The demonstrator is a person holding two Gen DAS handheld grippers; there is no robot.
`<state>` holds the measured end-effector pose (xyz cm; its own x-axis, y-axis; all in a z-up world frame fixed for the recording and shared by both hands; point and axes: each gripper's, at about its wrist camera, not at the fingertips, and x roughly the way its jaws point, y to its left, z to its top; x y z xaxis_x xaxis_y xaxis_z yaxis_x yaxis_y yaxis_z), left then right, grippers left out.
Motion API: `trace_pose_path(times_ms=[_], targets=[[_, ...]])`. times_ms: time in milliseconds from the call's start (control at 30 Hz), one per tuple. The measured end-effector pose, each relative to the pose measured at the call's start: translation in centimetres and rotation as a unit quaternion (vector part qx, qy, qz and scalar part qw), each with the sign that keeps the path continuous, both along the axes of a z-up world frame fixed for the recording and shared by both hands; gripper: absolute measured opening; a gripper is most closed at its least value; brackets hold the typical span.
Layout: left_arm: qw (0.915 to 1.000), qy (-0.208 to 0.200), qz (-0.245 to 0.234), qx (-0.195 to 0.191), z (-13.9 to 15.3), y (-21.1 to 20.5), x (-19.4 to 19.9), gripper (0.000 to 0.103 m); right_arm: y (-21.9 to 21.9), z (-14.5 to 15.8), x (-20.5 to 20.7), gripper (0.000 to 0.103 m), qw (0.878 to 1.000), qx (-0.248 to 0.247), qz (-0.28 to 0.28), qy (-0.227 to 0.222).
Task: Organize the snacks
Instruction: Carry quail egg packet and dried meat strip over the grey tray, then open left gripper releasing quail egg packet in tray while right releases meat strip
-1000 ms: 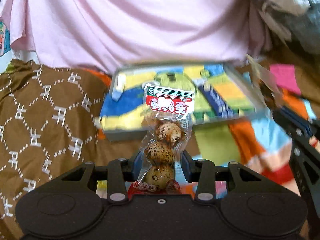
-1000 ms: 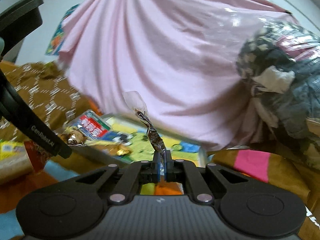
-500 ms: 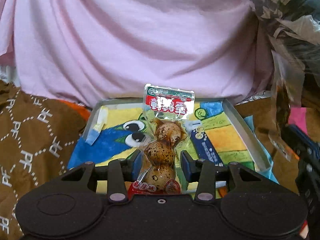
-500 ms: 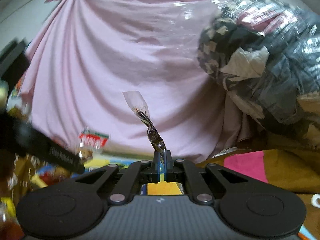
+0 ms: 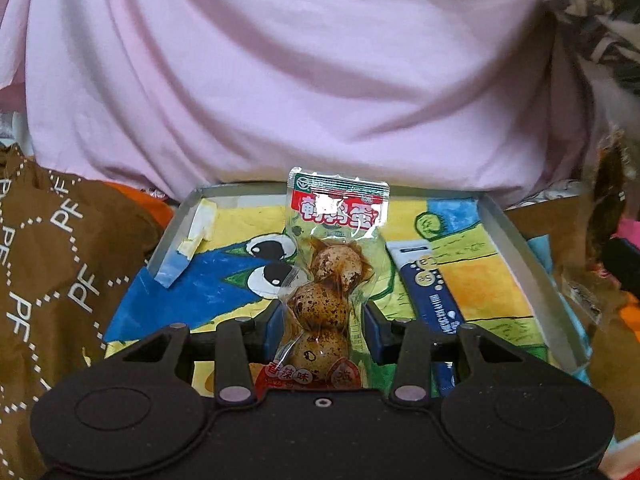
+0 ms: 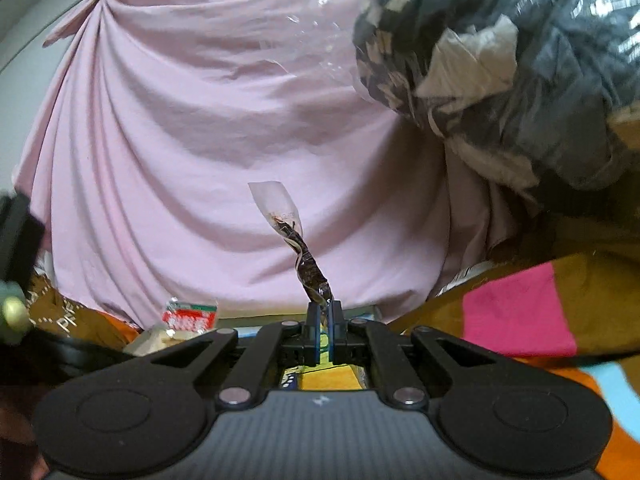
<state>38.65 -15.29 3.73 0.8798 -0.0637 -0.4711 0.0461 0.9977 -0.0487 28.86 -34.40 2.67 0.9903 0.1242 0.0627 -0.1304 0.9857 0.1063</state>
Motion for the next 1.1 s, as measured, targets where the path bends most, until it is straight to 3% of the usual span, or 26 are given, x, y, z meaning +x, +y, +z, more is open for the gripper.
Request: trace_pose_path(times_ms=[633, 1100], targets=[[0.9994, 0.027, 0.002, -0.023, -1.8, -0.6, 2.5, 0.044, -1.0, -1.5, 3.5, 0.004, 0.989, 0.091, 0.074, 0.087], [0.9987, 0.04, 0.004, -0.032, -2.1, -0.4, 2.8, 0.05, 0.0, -1.7, 4.1, 0.014, 0.991, 0.044, 0.041, 0.12]])
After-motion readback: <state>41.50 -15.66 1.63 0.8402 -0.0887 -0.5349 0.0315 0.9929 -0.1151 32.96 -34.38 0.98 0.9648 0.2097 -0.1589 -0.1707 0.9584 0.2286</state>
